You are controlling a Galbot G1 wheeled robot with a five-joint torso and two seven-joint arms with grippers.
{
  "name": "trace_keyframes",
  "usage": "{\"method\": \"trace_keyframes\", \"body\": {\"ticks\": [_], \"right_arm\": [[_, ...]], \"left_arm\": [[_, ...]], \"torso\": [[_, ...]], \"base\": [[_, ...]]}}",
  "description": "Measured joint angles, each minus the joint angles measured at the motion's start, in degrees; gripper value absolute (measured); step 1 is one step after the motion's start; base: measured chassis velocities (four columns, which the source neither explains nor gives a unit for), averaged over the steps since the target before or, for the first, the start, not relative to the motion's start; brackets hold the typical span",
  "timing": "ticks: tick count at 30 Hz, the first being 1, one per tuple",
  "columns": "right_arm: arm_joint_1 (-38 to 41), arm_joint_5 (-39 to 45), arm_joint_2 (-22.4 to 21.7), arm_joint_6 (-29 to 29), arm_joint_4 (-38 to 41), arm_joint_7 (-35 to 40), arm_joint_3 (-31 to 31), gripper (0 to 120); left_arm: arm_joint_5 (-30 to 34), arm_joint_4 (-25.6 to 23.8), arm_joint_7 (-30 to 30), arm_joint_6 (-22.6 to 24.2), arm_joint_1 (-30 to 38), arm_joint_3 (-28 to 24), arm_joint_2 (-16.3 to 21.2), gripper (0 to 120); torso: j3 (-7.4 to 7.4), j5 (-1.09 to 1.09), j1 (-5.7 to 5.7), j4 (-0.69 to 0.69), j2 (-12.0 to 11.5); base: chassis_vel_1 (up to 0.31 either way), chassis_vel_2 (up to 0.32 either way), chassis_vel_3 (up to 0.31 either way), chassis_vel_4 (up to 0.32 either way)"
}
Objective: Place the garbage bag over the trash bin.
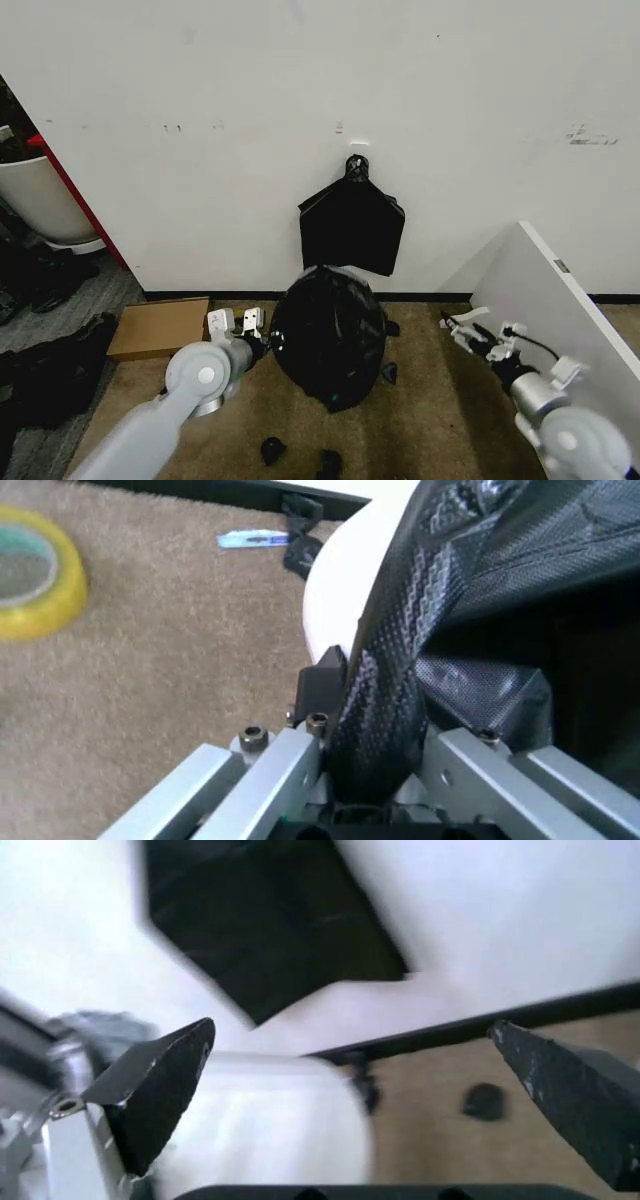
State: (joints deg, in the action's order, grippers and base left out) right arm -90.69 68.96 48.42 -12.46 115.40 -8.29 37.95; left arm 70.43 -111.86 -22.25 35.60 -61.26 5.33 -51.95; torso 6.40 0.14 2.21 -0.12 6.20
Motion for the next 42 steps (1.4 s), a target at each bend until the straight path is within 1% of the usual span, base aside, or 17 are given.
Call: {"method": "trace_keyframes", "body": {"ticks": [5, 6, 9, 11, 13, 16, 20, 32, 33, 34, 35, 38, 39, 41, 42], "right_arm": [[1.0, -0.1, -4.7, -2.9, 2.9, -3.3, -2.4, 100], [1.0, -0.1, -4.7, -2.9, 2.9, -3.3, -2.4, 100], [2.0, -0.9, -6.7, -4.0, 5.2, -3.9, -4.8, 100], [3.2, -1.3, -7.4, -4.4, 6.5, -3.7, -6.8, 100], [4.5, -1.3, -7.7, -4.8, 7.2, -3.2, -8.6, 100], [5.9, -0.3, -7.7, -5.2, 7.5, -2.4, -10.1, 100], [7.9, 1.7, -6.9, -6.1, 8.2, -2.0, -12.4, 100], [11.1, 1.7, -6.3, -6.6, 8.7, -2.1, -16.6, 99], [11.4, 1.7, -6.3, -6.6, 8.7, -2.1, -17.0, 94], [11.4, 1.7, -6.3, -6.6, 8.7, -2.1, -17.0, 94], [11.6, 1.7, -6.3, -6.6, 8.7, -2.1, -17.3, 91], [11.9, 1.5, -6.3, -6.6, 8.6, -2.1, -17.9, 79], [12.0, 1.4, -6.3, -6.6, 8.4, -2.1, -18.1, 73], [12.2, 1.3, -6.4, -6.6, 8.3, -2.0, -18.3, 68], [12.2, 1.3, -6.4, -6.6, 8.3, -2.0, -18.3, 68]], "left_arm": [[-11.6, 0.2, 9.8, -0.9, -0.1, -1.1, 2.5, 0], [-11.6, 0.2, 9.8, -0.9, -0.1, -1.1, 2.5, 0], [-18.3, -0.2, 14.5, -2.4, -0.5, -1.6, 3.7, 0], [-21.1, -0.9, 16.5, -3.3, -1.0, -1.9, 4.2, 0], [-22.7, -1.6, 17.6, -3.9, -1.5, -2.1, 4.4, 0], [-24.1, -2.3, 18.5, -4.5, -1.9, -2.3, 4.8, 0], [-24.5, -3.1, 18.8, -5.0, -1.9, -2.4, 5.4, 0], [-24.2, -4.3, 18.6, -5.2, -3.1, -2.4, 5.7, 0], [-24.2, -4.3, 18.5, -5.2, -3.2, -2.4, 5.6, 0], [-24.2, -4.3, 18.5, -5.2, -3.2, -2.4, 5.6, 0], [-24.1, -4.3, 18.4, -5.3, -3.3, -2.4, 5.5, 0], [-23.9, -4.4, 18.3, -5.3, -3.4, -2.4, 5.3, 0], [-23.9, -4.6, 18.3, -5.3, -3.3, -2.5, 5.3, 0], [-23.9, -4.6, 18.2, -5.3, -3.1, -2.7, 5.4, 0], [-23.9, -4.6, 18.2, -5.3, -3.1, -2.7, 5.4, 0]], "torso": [[0.0, 0.0, 0.0, 0.01, 0.0], [0.0, 0.0, 0.0, 0.01, 0.0], [0.0, 0.0, 0.0, 0.0, 0.0], [0.0, 0.0, 0.0, 0.01, 0.0], [0.0, 0.0, 0.0, 0.01, 0.0], [0.0, 0.0, 0.0, 0.01, 0.0], [0.0, 0.01, 0.0, 0.01, 0.0], [0.0, 0.0, 0.0, 0.0, 0.0], [0.0, 0.01, 0.0, 0.01, 0.0], [0.0, 0.01, 0.0, 0.01, 0.0], [0.0, 0.0, 0.0, 0.01, 0.0], [0.0, 0.01, 0.0, 0.01, 0.0], [0.0, 0.01, 0.0, 0.01, 0.0], [0.0, 0.0, 0.0, 0.01, 0.0], [0.0, 0.0, 0.0, 0.01, 0.0]], "base": [[0.0, 0.0, 0.0, 0.0], [0.0, 0.0, 0.0, 0.0], [0.0, 0.0, 0.0, 0.0], [0.0, 0.0, 0.0, 0.0], [0.0, 0.0, 0.0, 0.0], [0.0, 0.0, 0.0, 0.0], [0.0, 0.0, 0.0, 0.0], [0.0, 0.0, 0.0, 0.0], [0.0, 0.0, 0.0, 0.0], [0.0, 0.0, 0.0, 0.0], [0.0, 0.0, 0.0, 0.0], [0.0, 0.0, 0.0, 0.0], [0.0, 0.0, 0.0, 0.0], [0.0, 0.0, 0.0, 0.0], [0.0, 0.0, 0.0, 0.0]]}}
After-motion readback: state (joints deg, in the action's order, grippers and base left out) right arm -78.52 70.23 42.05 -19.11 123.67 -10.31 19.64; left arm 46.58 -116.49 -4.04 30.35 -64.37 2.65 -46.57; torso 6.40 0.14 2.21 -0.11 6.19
